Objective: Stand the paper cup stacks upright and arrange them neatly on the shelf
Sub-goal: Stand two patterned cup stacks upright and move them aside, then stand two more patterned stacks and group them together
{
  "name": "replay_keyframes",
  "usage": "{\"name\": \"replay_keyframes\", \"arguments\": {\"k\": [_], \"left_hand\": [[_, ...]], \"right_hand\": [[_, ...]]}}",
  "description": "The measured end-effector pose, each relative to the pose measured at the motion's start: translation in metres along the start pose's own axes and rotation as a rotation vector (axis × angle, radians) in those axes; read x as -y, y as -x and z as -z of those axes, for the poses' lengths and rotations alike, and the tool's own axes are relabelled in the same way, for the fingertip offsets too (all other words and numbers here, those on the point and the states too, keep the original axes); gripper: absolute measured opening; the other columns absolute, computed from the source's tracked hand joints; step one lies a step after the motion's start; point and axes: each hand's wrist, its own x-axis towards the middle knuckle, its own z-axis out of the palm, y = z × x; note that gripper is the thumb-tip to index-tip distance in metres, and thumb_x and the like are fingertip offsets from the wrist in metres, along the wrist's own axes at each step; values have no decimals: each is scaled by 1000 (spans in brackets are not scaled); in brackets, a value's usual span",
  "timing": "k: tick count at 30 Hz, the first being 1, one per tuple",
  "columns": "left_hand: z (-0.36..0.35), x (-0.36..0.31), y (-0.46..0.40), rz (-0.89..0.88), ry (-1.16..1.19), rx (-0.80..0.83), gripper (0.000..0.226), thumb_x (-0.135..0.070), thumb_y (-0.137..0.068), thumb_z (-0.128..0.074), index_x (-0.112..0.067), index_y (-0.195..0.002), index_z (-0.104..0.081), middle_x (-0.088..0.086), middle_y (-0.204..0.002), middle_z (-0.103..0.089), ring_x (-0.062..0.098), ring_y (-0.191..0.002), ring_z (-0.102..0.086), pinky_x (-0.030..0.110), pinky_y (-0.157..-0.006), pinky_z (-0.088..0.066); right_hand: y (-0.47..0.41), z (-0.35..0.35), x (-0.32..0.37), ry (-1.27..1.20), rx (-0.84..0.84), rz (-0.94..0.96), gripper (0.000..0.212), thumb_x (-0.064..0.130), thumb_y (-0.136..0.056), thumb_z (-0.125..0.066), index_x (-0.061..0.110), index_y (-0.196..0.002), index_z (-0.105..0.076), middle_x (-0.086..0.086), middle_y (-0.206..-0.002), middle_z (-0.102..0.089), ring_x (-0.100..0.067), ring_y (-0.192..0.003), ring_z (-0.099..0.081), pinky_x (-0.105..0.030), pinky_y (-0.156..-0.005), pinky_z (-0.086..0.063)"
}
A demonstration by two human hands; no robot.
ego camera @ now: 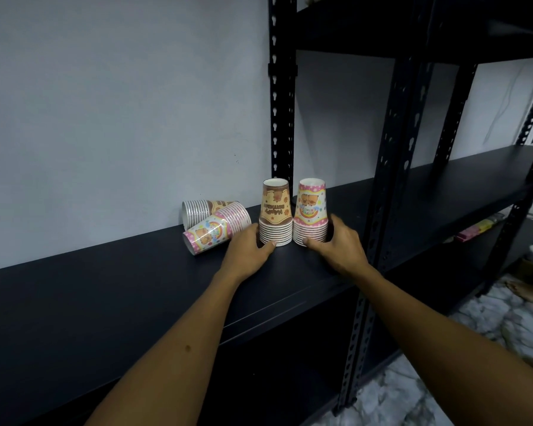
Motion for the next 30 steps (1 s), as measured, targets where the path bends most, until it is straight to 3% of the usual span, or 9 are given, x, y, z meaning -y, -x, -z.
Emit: {"name": "replay_keyframes", "arguments": {"k": [2, 6, 9, 12, 14, 17, 22, 26, 30], "left_hand": [[5, -2, 10, 17, -52, 3, 45, -24, -88, -64, -8, -129, -53, 10, -123, -62, 25, -113, -59, 33, -93, -46], [17, 1, 31, 4, -230, 103, 42, -33, -90, -58, -15, -129, -56, 6, -125, -62, 21, -114, -56, 34, -96, -45], [28, 3, 48, -13, -283, 168, 37, -35, -92, -54, -17, -124, -61, 3, -126, -62, 20, -117, -55, 39, -99, -45], [45, 9, 64, -18, -301, 168, 37, -35, -93, -54, -17, -124, -62, 1, -127, -62, 17, -118, -55, 37, -100, -45], [61, 17, 76, -16, -316, 171, 36, -34, -93, -54, -17, -124, -62, -2, -130, -61, 16, -121, -54, 34, -102, -44], [88, 30, 91, -1, -345, 178, 35, -33, -94, -54, -19, -125, -62, -5, -133, -59, 12, -120, -55, 30, -103, -42], [122, 62, 103, 118, -428, 47, 32, -36, -92, -54, -20, -116, -67, -5, -120, -67, 15, -107, -62, 35, -92, -50], [122, 72, 95, 306, -508, -51, 36, -45, -91, -50, -11, -98, -59, 3, -102, -63, 23, -96, -60, 44, -94, -44], [115, 76, 89, 311, -587, -22, 32, -45, -93, -41, -15, -86, -48, 4, -105, -58, 22, -102, -54, 51, -103, -34]], "right_hand": [[11, 1, 0, 75, -36, -12, 71, 44, -75, -75, 11, -132, -47, -8, -128, -61, -24, -113, -59, -34, -86, -50], [44, -4, 1, 198, -109, 6, 52, 41, -90, -58, 5, -127, -53, -14, -126, -60, -31, -116, -55, -37, -89, -42], [61, -16, -5, 333, -71, 54, 59, 47, -92, -32, 6, -124, -59, -14, -132, -58, -30, -128, -48, -41, -108, -29], [70, -22, 2, 358, -77, 75, 41, 33, -94, -48, 7, -122, -62, -12, -131, -59, -27, -127, -48, -44, -116, -16], [72, -27, 17, 324, -101, 166, 34, 27, -88, -58, 7, -115, -63, -9, -114, -65, -27, -110, -58, -44, -111, -27], [66, -40, 48, 284, -17, 293, 33, 26, -84, -62, 9, -113, -61, -7, -107, -65, -26, -101, -59, -38, -88, -47], [40, -79, 95, 385, 43, 557, 46, 10, -76, -66, 4, -120, -56, -16, -121, -57, -33, -109, -55, -44, -87, -51], [14, -102, 108, 557, 50, 663, 75, -5, -61, -69, 1, -132, -46, -27, -136, -44, -42, -121, -46, -49, -94, -48], [-3, -116, 109, 656, 103, 643, 97, -6, -71, -68, 11, -152, -17, -25, -157, -13, -40, -146, -11, -49, -116, -20]]}}
